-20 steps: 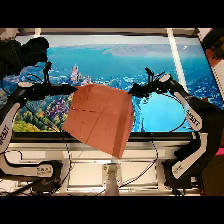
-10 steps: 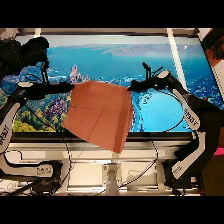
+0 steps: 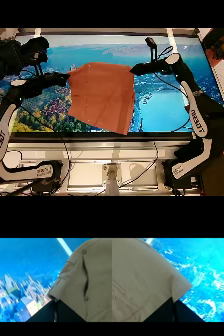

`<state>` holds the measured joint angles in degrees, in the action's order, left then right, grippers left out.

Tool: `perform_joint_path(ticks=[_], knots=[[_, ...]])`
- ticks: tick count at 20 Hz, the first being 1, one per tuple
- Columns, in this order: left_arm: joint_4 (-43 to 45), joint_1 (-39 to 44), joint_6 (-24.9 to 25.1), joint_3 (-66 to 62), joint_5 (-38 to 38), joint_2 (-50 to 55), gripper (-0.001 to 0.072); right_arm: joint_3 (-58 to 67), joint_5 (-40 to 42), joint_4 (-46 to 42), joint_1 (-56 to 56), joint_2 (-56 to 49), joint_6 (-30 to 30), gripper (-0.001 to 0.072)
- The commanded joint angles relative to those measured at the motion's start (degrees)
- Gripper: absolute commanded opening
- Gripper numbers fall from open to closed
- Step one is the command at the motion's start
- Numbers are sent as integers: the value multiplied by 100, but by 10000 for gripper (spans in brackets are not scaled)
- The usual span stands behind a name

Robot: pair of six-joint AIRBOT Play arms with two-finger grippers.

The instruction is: Fold the clothes and pants, and hang the long-sleeved shirts on hangers.

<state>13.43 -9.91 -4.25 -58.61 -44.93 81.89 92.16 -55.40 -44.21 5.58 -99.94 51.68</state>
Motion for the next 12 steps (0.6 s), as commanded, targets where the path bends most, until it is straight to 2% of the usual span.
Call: perform_joint_path(ticks=[1,4,7,12], knots=[[-11,-31,929,-4,35,-262,9,-24,-232,-673,114,487,-164,11],[588,-26,940,-2,15,-461,9,-417,-227,-1287,525,975,-162,10],[1475,-28,927,4,-39,-525,8,-1248,232,-1576,841,1478,-37,10],[1488,-7,793,42,-70,-581,6,-2688,901,-1574,988,2262,179,10]])
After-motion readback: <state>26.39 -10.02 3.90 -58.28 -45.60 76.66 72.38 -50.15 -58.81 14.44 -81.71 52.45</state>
